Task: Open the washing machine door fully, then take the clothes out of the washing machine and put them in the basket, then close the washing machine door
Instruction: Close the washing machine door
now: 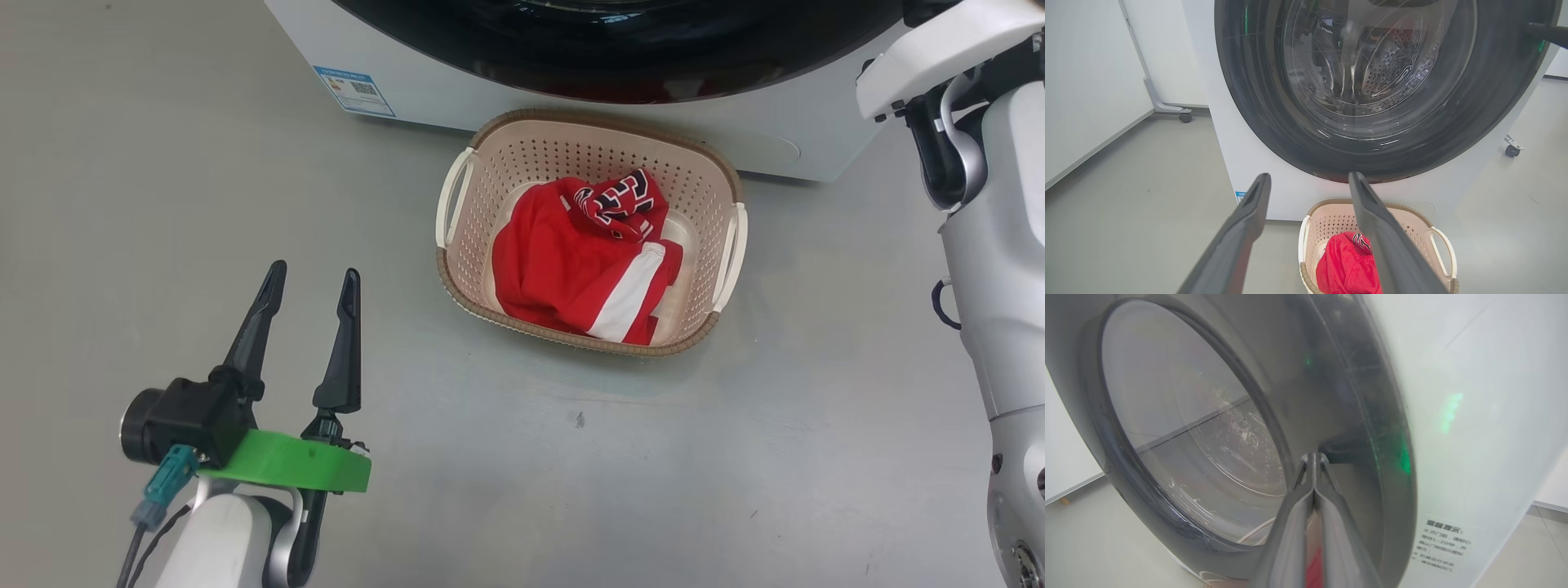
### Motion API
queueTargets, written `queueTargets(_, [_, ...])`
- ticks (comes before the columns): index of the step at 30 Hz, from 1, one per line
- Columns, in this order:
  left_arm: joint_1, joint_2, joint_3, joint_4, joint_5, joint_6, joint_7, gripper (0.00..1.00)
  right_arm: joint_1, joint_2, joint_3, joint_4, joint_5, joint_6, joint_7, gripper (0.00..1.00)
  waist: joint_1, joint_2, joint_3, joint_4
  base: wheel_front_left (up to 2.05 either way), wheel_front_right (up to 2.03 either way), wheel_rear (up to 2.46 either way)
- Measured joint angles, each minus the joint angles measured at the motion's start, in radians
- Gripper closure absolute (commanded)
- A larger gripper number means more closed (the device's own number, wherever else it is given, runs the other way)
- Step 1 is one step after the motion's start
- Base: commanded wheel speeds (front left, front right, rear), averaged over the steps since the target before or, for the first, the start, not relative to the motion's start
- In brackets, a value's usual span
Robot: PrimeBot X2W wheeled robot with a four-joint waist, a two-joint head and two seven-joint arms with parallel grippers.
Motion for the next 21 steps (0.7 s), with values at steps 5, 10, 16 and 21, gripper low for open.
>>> queueTargets(5, [-0.001, -0.005, 0.004, 0.007, 0.000, -0.001, 0.000, 0.00, 0.000, 0.007, 0.003, 0.023, 0.008, 0.001, -0.023, 1.00, 0.0000, 0.0000, -0.004, -0.002, 0.00, 0.00, 0.00])
queueTargets(10, [-0.001, -0.009, 0.014, 0.016, 0.002, -0.010, 0.000, 0.00, 0.023, 0.009, 0.009, 0.044, 0.014, 0.002, -0.055, 1.00, 0.0000, 0.0000, -0.022, -0.006, 0.00, 0.00, 0.00])
queueTargets(16, [0.000, -0.011, 0.022, 0.033, 0.009, -0.010, 0.000, 0.00, 0.135, 0.039, 0.006, 0.053, 0.071, 0.019, -0.072, 1.00, 0.0000, 0.0000, -0.054, -0.015, 0.00, 0.00, 0.00])
queueTargets(21, [0.002, -0.011, 0.028, 0.040, 0.018, -0.018, 0.000, 0.00, 0.217, 0.037, 0.006, 0.048, 0.078, 0.019, -0.083, 1.00, 0.0000, 0.0000, -0.088, -0.026, 0.00, 0.00, 0.00])
